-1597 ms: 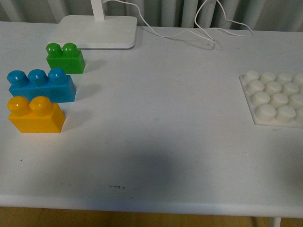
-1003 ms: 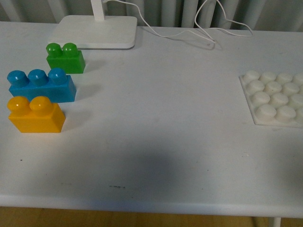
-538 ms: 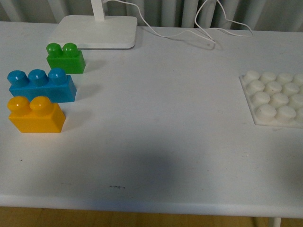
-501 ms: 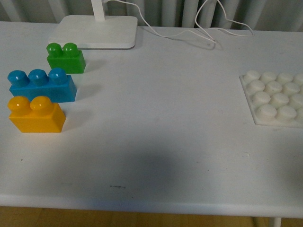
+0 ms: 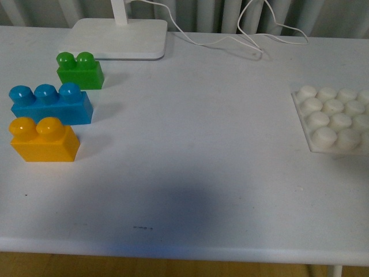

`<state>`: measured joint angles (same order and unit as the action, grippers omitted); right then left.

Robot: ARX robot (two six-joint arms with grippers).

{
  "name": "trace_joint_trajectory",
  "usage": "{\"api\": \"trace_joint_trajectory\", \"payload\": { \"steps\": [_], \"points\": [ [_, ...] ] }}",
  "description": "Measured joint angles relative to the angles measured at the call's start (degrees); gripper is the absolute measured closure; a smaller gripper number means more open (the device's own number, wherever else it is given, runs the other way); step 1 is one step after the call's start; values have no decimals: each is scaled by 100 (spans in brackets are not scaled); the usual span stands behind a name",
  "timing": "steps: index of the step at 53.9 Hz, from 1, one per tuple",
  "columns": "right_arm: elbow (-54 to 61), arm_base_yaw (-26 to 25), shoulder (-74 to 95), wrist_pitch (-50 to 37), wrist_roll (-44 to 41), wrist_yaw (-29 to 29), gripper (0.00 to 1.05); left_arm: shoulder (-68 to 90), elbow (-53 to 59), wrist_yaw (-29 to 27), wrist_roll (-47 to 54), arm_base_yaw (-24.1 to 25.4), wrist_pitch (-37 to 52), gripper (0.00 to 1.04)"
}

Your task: Insert yellow block into base center

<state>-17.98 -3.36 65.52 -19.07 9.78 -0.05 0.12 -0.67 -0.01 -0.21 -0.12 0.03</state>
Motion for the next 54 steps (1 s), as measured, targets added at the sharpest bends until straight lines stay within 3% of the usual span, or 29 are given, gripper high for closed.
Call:
{"api": "trace_joint_trajectory", "payload": {
  "steps": [15, 54],
  "points": [
    [-575, 7, 1906, -605, -136, -378, 9, 0, 0, 0, 0, 0, 0, 6],
    [-1668, 103, 3178, -678, -1226, -197, 9, 0, -2, -2, 0, 0, 0, 6]
  ]
}}
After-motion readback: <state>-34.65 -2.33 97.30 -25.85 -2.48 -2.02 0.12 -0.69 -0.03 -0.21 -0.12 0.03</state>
